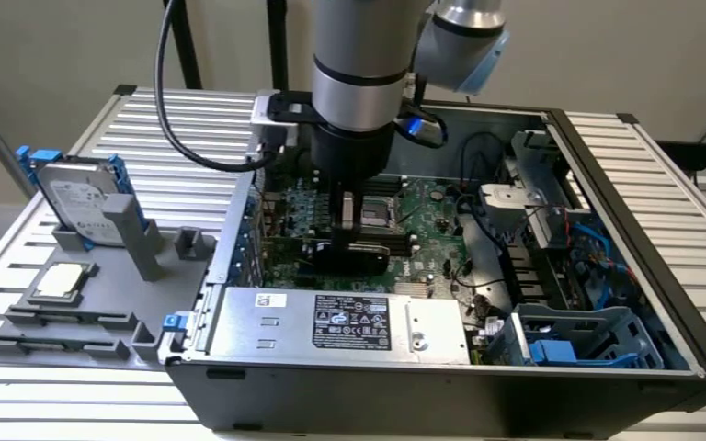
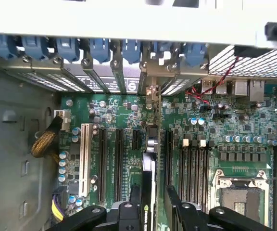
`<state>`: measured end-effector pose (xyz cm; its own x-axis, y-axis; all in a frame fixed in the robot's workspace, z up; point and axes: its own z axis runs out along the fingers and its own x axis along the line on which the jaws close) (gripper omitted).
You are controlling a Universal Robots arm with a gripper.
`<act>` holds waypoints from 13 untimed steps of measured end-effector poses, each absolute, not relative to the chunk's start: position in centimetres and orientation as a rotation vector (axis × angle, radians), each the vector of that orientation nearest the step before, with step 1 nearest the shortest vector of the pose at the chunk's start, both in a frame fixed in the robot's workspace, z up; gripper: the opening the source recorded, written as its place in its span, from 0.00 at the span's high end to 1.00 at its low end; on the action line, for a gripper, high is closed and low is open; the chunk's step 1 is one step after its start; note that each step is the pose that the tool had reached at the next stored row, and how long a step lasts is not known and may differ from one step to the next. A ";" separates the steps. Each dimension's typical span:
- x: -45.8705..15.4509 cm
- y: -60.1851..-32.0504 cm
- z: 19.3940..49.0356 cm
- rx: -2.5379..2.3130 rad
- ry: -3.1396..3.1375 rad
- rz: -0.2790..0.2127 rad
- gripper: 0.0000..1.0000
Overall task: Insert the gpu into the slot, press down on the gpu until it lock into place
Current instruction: 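Insert the gpu into the slot, then press down on the gpu until it lock into place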
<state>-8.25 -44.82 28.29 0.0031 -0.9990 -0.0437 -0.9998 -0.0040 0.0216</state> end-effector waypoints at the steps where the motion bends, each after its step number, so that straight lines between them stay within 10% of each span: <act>1: -8.2 -44.8 28.7 -2.214 2.206 0.072 0.66; 13: -8.2 -44.8 32.6 -2.214 2.205 0.074 0.89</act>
